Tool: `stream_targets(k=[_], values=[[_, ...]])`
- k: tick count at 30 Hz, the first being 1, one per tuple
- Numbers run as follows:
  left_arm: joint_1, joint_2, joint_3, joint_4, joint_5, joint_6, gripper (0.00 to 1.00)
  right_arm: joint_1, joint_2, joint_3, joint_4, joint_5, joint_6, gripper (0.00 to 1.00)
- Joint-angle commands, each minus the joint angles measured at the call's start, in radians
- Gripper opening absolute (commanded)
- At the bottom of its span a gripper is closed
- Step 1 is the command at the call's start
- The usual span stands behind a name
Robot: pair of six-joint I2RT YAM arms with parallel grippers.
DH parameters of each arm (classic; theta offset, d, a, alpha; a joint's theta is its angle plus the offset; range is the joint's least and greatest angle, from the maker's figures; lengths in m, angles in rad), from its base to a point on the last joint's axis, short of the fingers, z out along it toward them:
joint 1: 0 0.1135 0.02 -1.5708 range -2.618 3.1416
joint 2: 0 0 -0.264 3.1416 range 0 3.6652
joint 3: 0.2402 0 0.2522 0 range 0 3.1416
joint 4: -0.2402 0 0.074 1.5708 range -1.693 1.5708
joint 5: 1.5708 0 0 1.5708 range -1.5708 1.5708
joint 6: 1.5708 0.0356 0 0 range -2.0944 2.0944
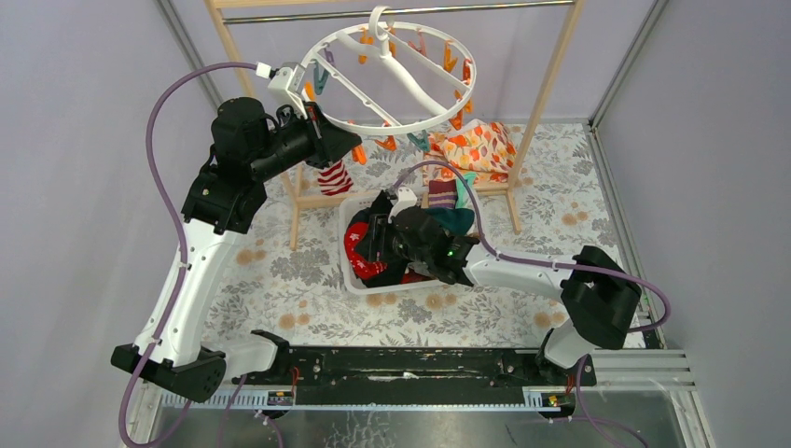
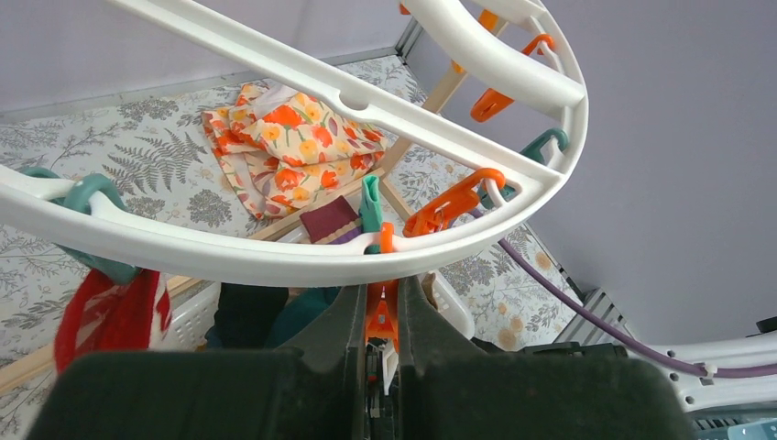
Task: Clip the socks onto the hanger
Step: Adjust the sock in the bin.
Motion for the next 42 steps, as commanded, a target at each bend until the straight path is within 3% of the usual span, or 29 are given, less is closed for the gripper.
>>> stream_targets(k=[1, 7, 19, 21, 27, 31, 42], values=[[0.007, -0.007, 0.026, -0.001, 0.019, 0.025, 0.0, 0.008, -0.02, 0.031, 0.047, 0.003, 0.083, 0.56], [0.006, -0.006, 0.028, 0.0, 0.016, 0.026, 0.0, 0.008, 0.034, 0.059, 0.084, 0.007, 0.119, 0.55], [0.007, -0.012, 0.033, -0.001, 0.014, 0.026, 0.0, -0.001, 0.082, 0.055, 0.196, 0.137, 0.224, 0.41], [0.006, -0.011, 0.034, -0.001, 0.014, 0.025, 0.0, -0.008, 0.092, 0.067, 0.201, 0.135, 0.231, 0.34], [0.006, -0.02, 0.036, -0.001, 0.01, 0.036, 0.0, -0.027, 0.044, 0.066, 0.224, 0.117, 0.187, 0.0], [0.006, -0.021, 0.033, -0.001, 0.013, 0.038, 0.0, -0.042, -0.06, 0.038, 0.261, 0.078, 0.125, 0.0], [0.007, -0.017, 0.043, -0.001, 0.018, 0.035, 0.0, -0.043, -0.296, 0.04, 0.129, 0.023, -0.004, 0.0]])
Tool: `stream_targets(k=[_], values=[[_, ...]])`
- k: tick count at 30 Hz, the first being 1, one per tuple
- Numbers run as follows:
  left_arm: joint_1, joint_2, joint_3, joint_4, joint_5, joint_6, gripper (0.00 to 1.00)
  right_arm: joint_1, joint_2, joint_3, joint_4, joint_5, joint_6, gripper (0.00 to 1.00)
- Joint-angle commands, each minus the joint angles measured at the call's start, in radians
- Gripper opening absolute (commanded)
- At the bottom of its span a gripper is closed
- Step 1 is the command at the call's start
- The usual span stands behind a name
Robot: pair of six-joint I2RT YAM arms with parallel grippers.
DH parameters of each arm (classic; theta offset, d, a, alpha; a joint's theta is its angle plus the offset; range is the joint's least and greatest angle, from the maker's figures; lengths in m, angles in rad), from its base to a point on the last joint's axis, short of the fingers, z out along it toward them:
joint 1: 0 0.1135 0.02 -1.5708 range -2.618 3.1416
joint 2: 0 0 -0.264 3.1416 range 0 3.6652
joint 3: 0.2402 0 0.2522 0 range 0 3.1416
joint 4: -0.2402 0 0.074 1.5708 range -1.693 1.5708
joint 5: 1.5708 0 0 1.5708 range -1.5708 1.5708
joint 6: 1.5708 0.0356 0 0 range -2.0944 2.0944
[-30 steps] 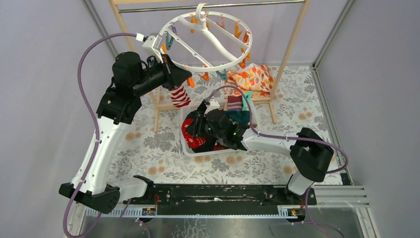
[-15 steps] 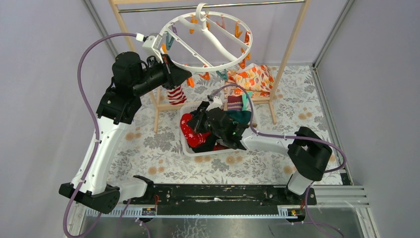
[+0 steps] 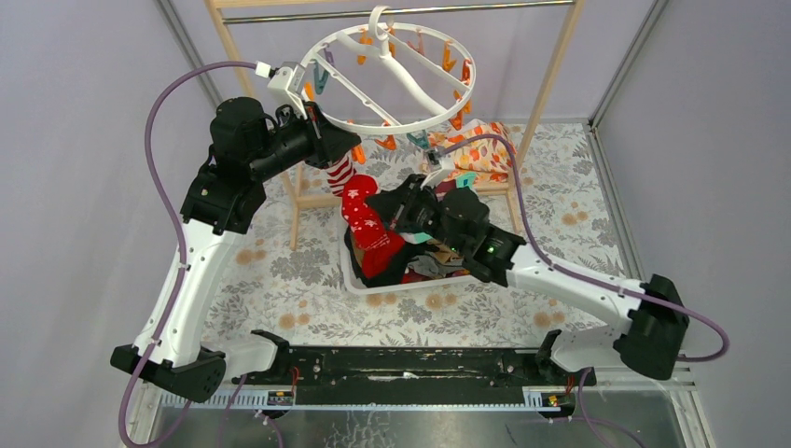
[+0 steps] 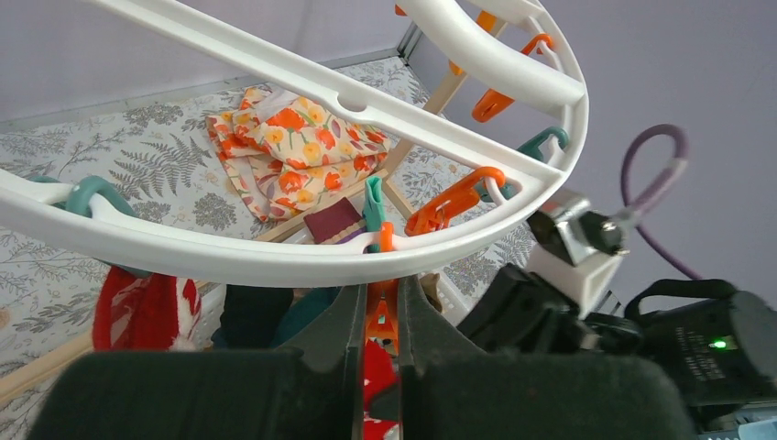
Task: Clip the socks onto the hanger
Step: Adjust the sock in the bin.
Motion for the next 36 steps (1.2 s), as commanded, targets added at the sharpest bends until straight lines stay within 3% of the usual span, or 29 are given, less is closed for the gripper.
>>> stream_targets(k=[1, 13, 22, 27, 33, 36], values=[[0.007, -0.016, 0.039, 0.002, 0.018, 0.015, 0.0, -0.004, -0.074, 0.006, -0.027, -0.037, -0.058, 0.0], [0.008, -0.027, 0.037, 0.002, 0.029, 0.013, 0.0, -0.033, -0.217, 0.004, -0.118, -0.018, -0.126, 0.0], [0.007, -0.03, 0.036, 0.002, 0.035, 0.016, 0.0, -0.072, -0.288, 0.097, -0.304, 0.173, -0.435, 0.0], [0.006, -0.031, 0.036, 0.002, 0.035, 0.024, 0.0, -0.078, -0.26, 0.136, -0.326, 0.238, -0.645, 0.0], [0.006, -0.031, 0.034, 0.002, 0.034, 0.031, 0.0, -0.07, -0.133, 0.056, -0.245, 0.06, -0.707, 0.0], [0.006, -0.03, 0.037, 0.002, 0.034, 0.033, 0.0, 0.008, -0.026, 0.049, -0.21, 0.031, -0.713, 0.0]])
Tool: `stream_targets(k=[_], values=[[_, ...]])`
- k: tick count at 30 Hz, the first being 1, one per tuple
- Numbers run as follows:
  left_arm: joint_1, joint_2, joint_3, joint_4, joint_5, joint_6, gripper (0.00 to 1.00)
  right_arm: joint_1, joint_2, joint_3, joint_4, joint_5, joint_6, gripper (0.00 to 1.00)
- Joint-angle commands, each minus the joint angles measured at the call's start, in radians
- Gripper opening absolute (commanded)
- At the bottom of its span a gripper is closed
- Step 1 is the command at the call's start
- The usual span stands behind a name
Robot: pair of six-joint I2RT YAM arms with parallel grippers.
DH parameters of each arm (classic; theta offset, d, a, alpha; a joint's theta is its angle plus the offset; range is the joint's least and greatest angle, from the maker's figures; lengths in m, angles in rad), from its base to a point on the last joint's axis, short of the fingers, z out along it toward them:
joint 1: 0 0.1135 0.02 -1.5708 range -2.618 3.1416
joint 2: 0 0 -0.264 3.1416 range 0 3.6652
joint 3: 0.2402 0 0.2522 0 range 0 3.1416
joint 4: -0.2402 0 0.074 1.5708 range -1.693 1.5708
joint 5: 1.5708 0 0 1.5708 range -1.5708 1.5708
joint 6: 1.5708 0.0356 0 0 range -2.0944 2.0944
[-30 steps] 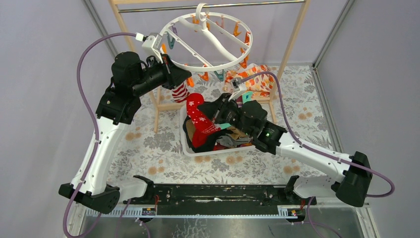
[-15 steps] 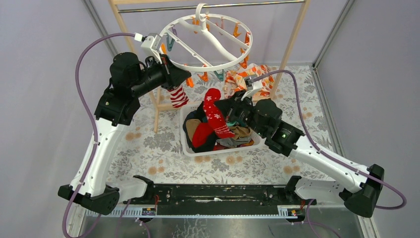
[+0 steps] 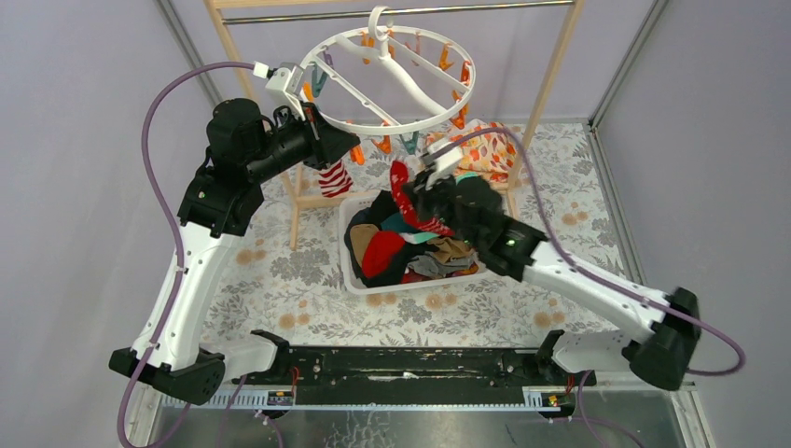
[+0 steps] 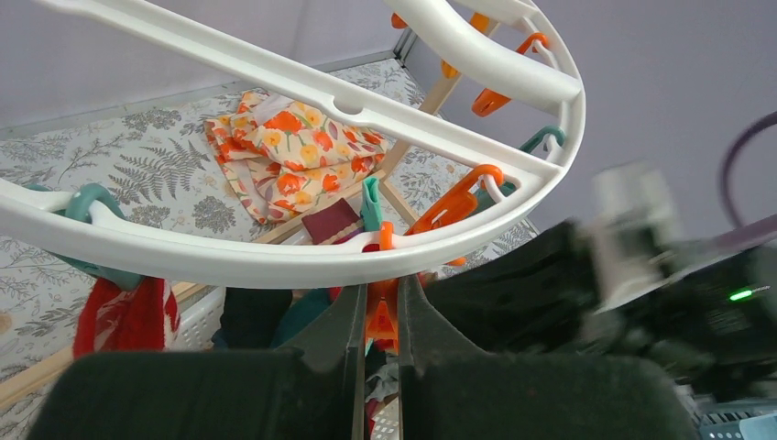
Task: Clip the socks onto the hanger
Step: Adjust the sock in the bin, then pick up the sock from the bin.
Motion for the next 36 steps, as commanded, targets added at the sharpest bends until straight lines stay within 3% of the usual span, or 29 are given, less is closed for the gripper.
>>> stream_targets(k=[1, 3, 6, 9, 12, 19, 23, 28, 36], values=[[0.006, -0.017, 0.036, 0.006, 0.024, 0.028, 0.0, 0.105, 0.153, -0.013, 0.058, -0.103, -0.066, 0.0], [0.007, -0.018, 0.036, 0.005, 0.023, 0.033, 0.0, 0.163, 0.219, 0.018, 0.034, -0.142, -0.066, 0.02], [0.007, -0.018, 0.038, 0.005, 0.024, 0.033, 0.0, 0.202, 0.275, 0.05, -0.014, -0.163, -0.002, 0.3], [0.007, -0.019, 0.036, -0.001, 0.027, 0.035, 0.0, 0.203, 0.23, 0.025, 0.002, -0.096, 0.101, 0.54], [0.007, -0.022, 0.038, -0.003, 0.029, 0.038, 0.0, 0.202, 0.153, -0.002, -0.024, 0.07, 0.244, 0.63], [0.006, -0.015, 0.045, -0.002, 0.039, 0.037, 0.0, 0.189, -0.09, -0.214, -0.185, 0.22, 0.716, 0.6], [0.007, -0.012, 0.045, -0.002, 0.041, 0.034, 0.0, 0.122, -0.265, -0.414, -0.178, 0.161, 0.837, 0.57], [0.006, -0.008, 0.05, -0.001, 0.045, 0.024, 0.0, -0.102, -0.355, -0.565, -0.106, -0.12, 0.793, 0.56], [0.007, -0.013, 0.051, -0.001, 0.043, 0.024, 0.0, -0.197, -0.279, -0.573, -0.027, -0.274, 0.627, 0.53]])
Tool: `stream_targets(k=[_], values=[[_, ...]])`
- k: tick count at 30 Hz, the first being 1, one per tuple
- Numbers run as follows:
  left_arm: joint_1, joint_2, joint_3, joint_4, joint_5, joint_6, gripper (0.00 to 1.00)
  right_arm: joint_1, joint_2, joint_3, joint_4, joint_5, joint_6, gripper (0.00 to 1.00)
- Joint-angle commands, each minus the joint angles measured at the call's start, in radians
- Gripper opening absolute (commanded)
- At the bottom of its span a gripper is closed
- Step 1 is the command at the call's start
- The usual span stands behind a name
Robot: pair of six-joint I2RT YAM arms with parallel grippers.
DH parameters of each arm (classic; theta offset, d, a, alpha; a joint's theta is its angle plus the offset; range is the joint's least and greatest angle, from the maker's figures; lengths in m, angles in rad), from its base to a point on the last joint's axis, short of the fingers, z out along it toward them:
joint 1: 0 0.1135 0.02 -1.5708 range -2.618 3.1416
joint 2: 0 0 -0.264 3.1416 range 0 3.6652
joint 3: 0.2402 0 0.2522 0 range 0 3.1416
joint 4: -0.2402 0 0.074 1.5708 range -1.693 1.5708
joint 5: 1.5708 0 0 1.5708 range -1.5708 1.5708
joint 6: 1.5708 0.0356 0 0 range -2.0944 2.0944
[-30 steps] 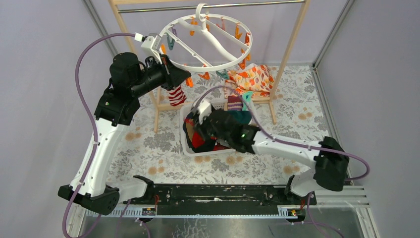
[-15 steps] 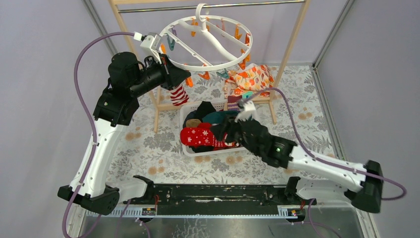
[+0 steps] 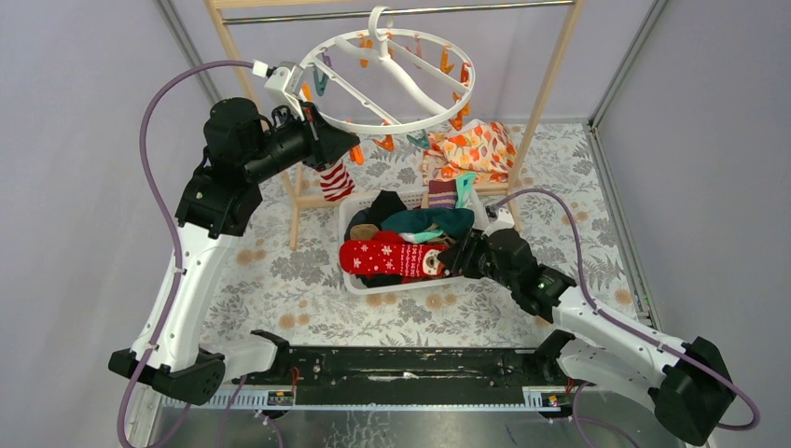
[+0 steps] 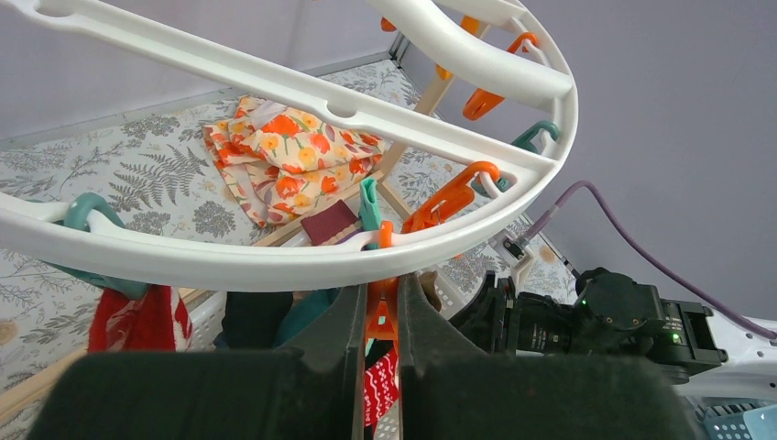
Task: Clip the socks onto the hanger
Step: Pick up the sock from the bin.
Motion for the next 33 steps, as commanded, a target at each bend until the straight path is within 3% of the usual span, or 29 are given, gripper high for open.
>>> stream_targets(k=[1, 11, 16, 20, 25, 33], values=[[0.007, -0.013, 0.038, 0.007, 0.026, 0.006, 0.0, -0.039, 0.022, 0.015, 0.116, -0.123, -0.096, 0.52], [0.006, -0.01, 0.046, 0.003, 0.027, 0.006, 0.0, -0.063, 0.101, 0.012, 0.176, -0.139, -0.251, 0.37], [0.007, -0.012, 0.042, 0.002, 0.028, 0.008, 0.0, -0.062, 0.064, 0.04, 0.184, -0.18, -0.296, 0.12], [0.006, -0.01, 0.042, 0.003, 0.028, 0.007, 0.0, -0.062, 0.051, 0.152, 0.111, -0.226, -0.345, 0.0], [0.007, -0.006, 0.051, 0.003, 0.032, 0.002, 0.0, -0.062, 0.138, 0.327, -0.027, -0.202, -0.454, 0.0], [0.006, -0.008, 0.049, 0.003, 0.03, 0.005, 0.0, -0.064, 0.38, 0.527, -0.099, -0.155, -0.582, 0.02]])
